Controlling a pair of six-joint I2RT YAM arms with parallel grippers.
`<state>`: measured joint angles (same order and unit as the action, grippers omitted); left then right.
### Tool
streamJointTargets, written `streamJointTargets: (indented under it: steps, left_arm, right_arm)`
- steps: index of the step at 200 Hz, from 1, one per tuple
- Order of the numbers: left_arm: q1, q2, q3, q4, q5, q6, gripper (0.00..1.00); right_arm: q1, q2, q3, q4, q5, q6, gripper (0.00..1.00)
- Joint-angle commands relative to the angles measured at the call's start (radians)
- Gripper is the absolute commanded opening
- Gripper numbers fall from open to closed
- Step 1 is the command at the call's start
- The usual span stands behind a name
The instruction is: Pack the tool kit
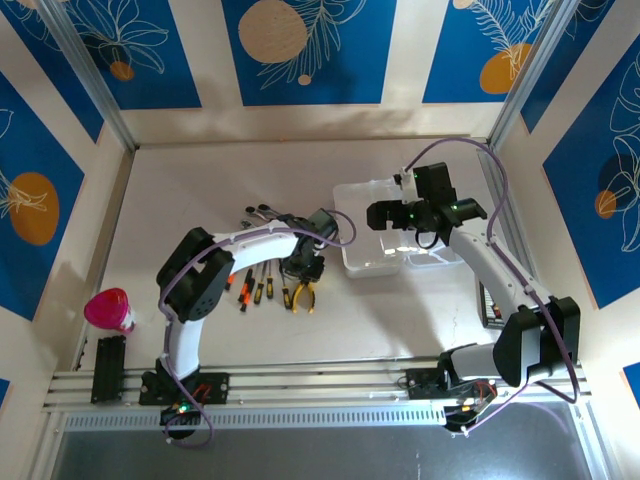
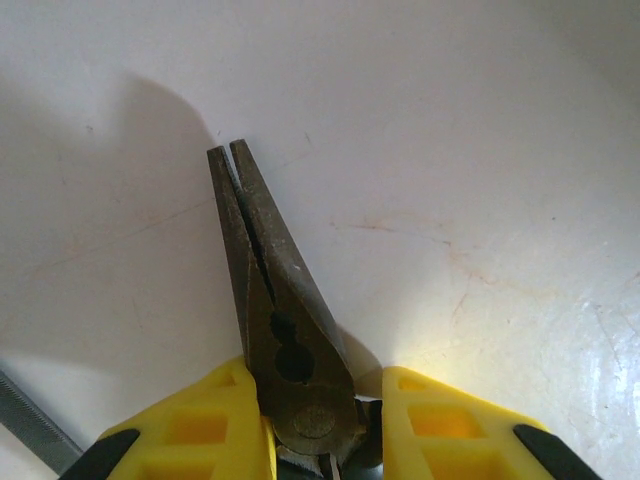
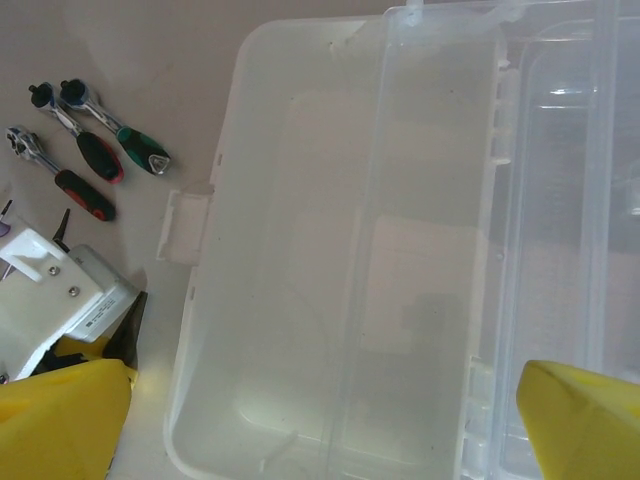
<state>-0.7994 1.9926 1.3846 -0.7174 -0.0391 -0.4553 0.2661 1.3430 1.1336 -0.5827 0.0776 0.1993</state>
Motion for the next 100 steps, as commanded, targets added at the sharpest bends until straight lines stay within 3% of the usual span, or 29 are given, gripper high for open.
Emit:
streamJointTargets:
  steps: [1, 100]
  left_arm:
    - [-0.019, 0.019, -0.04, 0.117, 0.021, 0.041, 0.0]
    - [-0.004, -0.156, -0.041, 0.102, 0.044, 0.09, 0.0]
  right_arm:
    - [-0.002, -0.018, 0.001, -0.007, -0.016, -0.01, 0.99]
    - [0.006, -0.049, 0.014, -0.043, -0.01, -0.015, 0.99]
